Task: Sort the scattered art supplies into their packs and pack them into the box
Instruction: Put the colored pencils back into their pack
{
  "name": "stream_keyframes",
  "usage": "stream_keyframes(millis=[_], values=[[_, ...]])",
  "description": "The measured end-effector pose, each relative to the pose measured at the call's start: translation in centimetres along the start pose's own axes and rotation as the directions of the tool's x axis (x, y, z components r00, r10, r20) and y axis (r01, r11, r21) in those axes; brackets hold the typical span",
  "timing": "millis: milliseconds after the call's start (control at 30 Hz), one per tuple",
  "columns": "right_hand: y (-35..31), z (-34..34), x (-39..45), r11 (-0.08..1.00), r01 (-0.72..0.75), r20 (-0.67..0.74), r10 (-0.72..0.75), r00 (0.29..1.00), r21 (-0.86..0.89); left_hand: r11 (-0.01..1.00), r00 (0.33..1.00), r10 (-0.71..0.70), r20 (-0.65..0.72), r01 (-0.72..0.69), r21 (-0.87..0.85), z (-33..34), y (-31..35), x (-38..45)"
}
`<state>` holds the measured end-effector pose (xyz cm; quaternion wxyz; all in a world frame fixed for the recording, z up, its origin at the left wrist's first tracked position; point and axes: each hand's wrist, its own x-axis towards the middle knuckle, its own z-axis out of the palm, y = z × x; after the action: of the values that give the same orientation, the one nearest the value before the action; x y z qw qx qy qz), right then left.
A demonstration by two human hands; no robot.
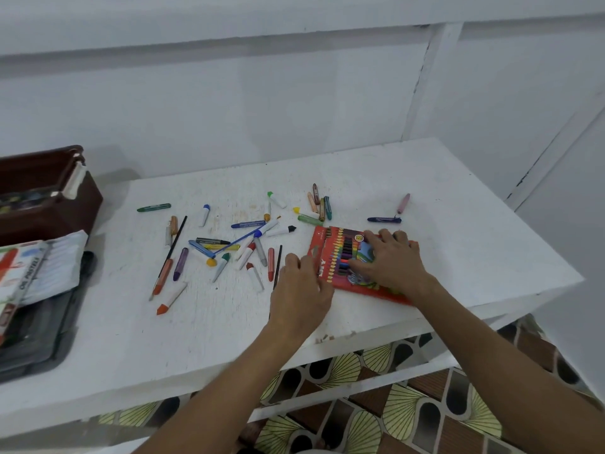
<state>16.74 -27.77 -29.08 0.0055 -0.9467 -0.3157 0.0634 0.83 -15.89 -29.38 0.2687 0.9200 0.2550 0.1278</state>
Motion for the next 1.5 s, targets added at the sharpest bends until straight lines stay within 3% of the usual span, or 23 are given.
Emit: stream_keyframes(millis=[100,233,333,400,467,600,733,867,967,1200,1367,1500], values=[[-0.5,-0.4,0.1,0.997,-0.061,0.044,0.062,0.997,-0.037,0.992,0.982,-0.128,0.140,0.127,0.019,0.2,0.0,0.5],[-1.0,-0.6,-0.9,0.988,-0.154,0.003,0.154,0.988,0.000,0.983,0.975,-0.155,0.157,0.168,-0.072,0.2,0.5,1.4],[-0.4,0.0,-1.3,0.951,-0.182,0.001,0.187,0.982,0.250,0.961,0.973,-0.142,0.180,0.179,-0.211,0.2,0.5,1.9],[0.3,0.0,-1.6,0.790,-0.180,0.079,0.166,0.983,0.587,0.913,0.971,-0.156,0.184,0.212,-0.349,-0.1,0.3,1.9],[0.7,-0.6,-2.1,0.590,-0.176,0.136,0.111,0.984,0.788,0.824,0.963,-0.184,0.197,0.260,-0.503,-0.3,0.3,1.7],[0.2,-2.2,-2.7,0.256,-0.210,0.218,-0.002,0.976,0.944,0.630,0.944,-0.284,0.167,0.315,-0.710,-1.4,0.3,2.1],[-1.8,-3.2,-1.9,0.099,-0.138,0.144,-0.055,0.988,0.985,0.535,0.930,-0.328,0.166,0.328,-0.779,-4.7,-1.0,3.4],[-6.2,-4.8,-0.2,0.054,-0.083,0.090,-0.137,0.986,0.995,0.475,0.950,-0.249,0.189,0.290,-0.831,-9.7,-4.5,4.4],[-10.9,-6.0,1.4,0.045,-0.015,0.028,-0.287,0.958,0.999,0.464,0.944,-0.311,0.109,0.251,-0.850,-13.8,-8.2,4.6],[-25.2,-10.1,5.2,0.106,0.097,-0.008,-0.635,0.772,0.990,0.531,0.900,-0.423,-0.104,0.153,-0.833,-25.9,-16.9,3.5],[-37.7,-14.4,9.5,0.154,0.225,-0.038,-0.742,0.670,0.962,0.553,0.826,-0.514,-0.232,0.112,-0.826,-35.7,-23.7,3.3],[-46.9,-17.3,13.6,0.207,0.316,-0.083,-0.704,0.705,0.926,0.501,0.791,-0.570,-0.223,0.119,-0.857,-42.9,-29.1,4.5]])
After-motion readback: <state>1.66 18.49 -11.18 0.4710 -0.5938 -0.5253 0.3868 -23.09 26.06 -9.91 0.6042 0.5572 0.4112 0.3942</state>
